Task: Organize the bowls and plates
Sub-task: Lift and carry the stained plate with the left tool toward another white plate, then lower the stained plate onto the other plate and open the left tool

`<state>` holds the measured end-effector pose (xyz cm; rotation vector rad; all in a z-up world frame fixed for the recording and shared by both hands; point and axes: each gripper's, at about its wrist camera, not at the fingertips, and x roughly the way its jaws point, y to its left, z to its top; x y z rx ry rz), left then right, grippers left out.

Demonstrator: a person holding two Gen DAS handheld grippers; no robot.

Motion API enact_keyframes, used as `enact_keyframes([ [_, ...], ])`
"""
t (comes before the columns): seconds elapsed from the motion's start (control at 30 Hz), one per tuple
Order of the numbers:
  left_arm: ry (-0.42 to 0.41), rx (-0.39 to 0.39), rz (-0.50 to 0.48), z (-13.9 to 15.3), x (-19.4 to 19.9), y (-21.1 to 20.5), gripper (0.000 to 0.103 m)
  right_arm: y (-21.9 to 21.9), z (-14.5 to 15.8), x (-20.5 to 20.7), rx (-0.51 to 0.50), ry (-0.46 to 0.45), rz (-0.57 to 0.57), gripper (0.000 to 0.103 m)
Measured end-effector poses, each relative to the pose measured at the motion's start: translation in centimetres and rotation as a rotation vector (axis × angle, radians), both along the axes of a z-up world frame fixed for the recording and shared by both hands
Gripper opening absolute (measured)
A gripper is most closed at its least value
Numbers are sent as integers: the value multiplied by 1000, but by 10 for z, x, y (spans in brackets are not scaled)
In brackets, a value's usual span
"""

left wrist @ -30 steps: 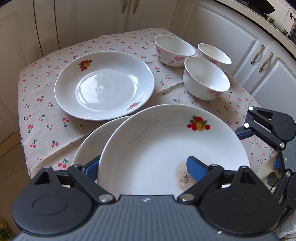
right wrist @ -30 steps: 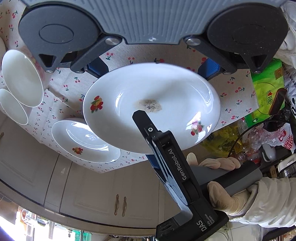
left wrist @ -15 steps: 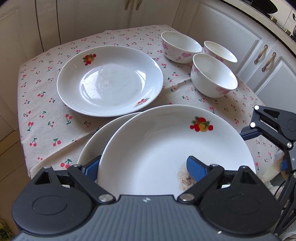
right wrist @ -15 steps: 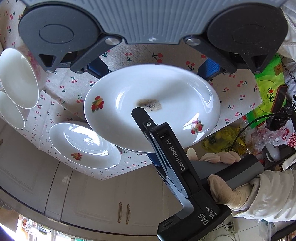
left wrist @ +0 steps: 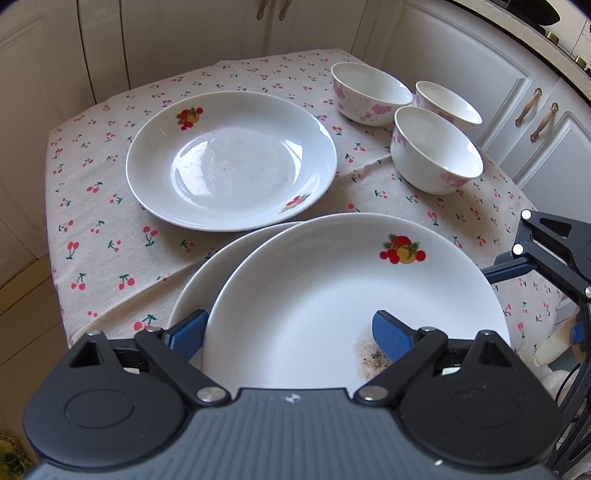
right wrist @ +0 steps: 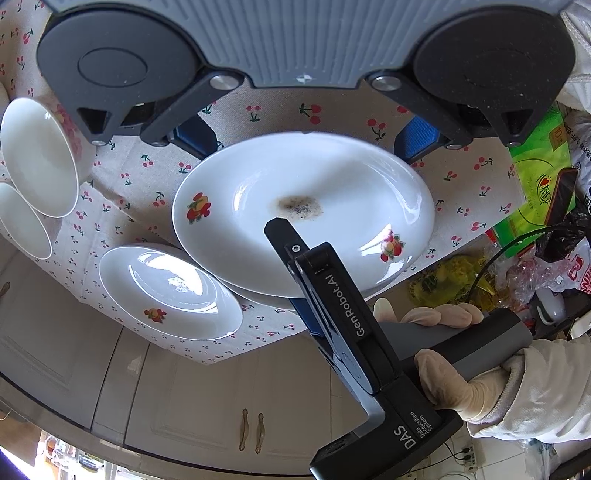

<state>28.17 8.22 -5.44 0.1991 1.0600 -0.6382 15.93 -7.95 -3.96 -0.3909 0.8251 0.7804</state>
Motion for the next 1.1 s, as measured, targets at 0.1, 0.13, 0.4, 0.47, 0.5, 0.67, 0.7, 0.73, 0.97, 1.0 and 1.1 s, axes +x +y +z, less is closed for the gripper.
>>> enact_keyframes([
  [0.1, -12, 8, 5, 2, -1, 1, 94, 1, 1, -1, -2, -3, -3, 103],
  [0.13, -13, 7, 6, 3, -2, 2, 94, 1, 1, -2, -3, -5, -3, 103],
  [0.4, -31, 2, 21, 7, -6, 8, 94, 3, 0, -2, -6, -3, -20, 103],
  [0.47, -34, 0, 23, 7, -6, 9, 94, 4, 0, -3, -9, -4, -23, 103],
  [0.5, -37, -1, 26, 7, -6, 10, 94, 4, 0, -3, -11, -6, -24, 103],
  [0.67, -45, 5, 34, 8, -9, 11, 95, 5, -2, -4, -16, -5, -38, 103],
  [0.7, -47, 7, 34, 8, -10, 11, 95, 5, -2, -4, -17, -5, -40, 103],
  [0.73, -48, 7, 35, 8, -10, 12, 95, 5, -2, -4, -17, -5, -42, 103],
  [0.97, -70, 23, 59, 11, -11, 18, 95, 3, 1, -5, -20, -11, -59, 103],
  [1.0, -70, 20, 60, 11, -11, 19, 95, 2, 1, -6, -20, -11, -61, 103],
  [1.1, -67, 9, 70, 12, -12, 23, 95, -1, 4, -8, -18, -18, -64, 103],
])
